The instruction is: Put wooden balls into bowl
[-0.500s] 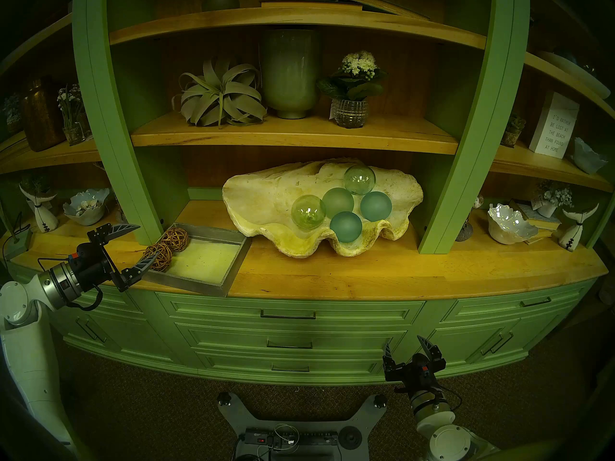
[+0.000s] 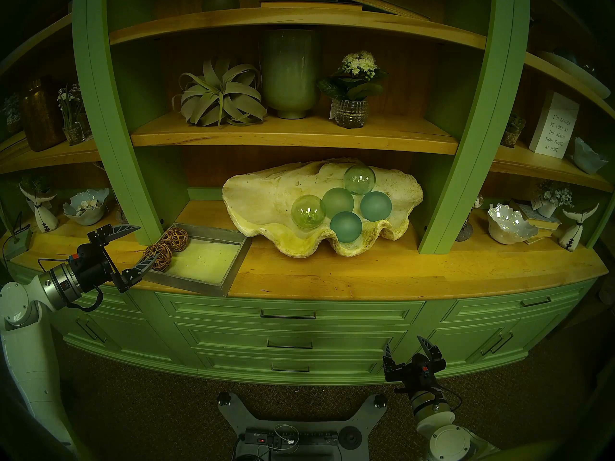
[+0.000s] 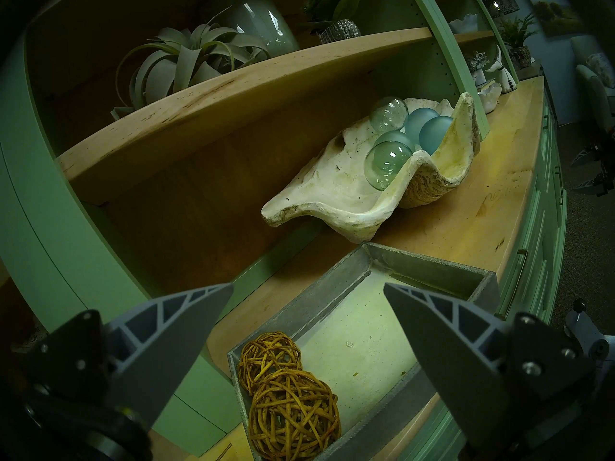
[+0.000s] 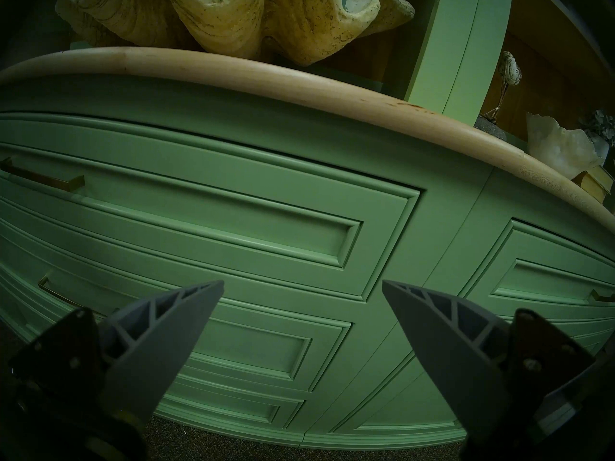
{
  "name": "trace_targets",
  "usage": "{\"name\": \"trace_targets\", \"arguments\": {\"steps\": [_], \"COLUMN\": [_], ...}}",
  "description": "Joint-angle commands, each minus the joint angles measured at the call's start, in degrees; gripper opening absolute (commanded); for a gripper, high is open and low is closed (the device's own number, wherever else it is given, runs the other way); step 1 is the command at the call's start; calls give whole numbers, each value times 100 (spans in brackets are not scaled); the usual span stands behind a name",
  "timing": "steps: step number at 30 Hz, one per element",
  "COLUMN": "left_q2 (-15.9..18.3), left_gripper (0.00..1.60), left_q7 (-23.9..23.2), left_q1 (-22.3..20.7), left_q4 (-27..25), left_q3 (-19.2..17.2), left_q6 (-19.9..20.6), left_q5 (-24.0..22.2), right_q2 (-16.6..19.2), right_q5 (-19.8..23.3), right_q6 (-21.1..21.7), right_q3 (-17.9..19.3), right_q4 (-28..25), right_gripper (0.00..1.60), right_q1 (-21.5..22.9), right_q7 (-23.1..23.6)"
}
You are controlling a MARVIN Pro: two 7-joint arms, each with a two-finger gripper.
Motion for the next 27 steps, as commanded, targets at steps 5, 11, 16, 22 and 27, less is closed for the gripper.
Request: {"name": "trace_targets", "arguments": {"steps": [5, 11, 16, 22, 27], "left_q2": [759, 1069, 1449, 1606, 1896], "left_gripper": [160, 160, 160, 160, 160], "left_q7": [87, -411, -997, -1006, -1006], "left_q1": [-322, -381, -476, -680, -983], "left_q4": [326, 274, 299, 242, 586], "left_q3": [-1048, -1512, -1295, -798, -339], "left_q6": [63, 121, 362, 724, 1007], "left_q5": [79, 109, 21, 48, 115], "right_q2": [-12, -14, -16, -17, -18], "right_q5": [-8, -9, -11, -12, -12], "right_q6": [-29, -34, -37, -38, -40], "right_q3": [-5, -7, -9, -10, -10], "right_q4": [-77, -66, -60, -56, -55], "right_gripper": [160, 160, 160, 160, 160], "right_q1": [38, 44, 47, 50, 50], "right_q7": [3, 3, 3, 3, 3]}}
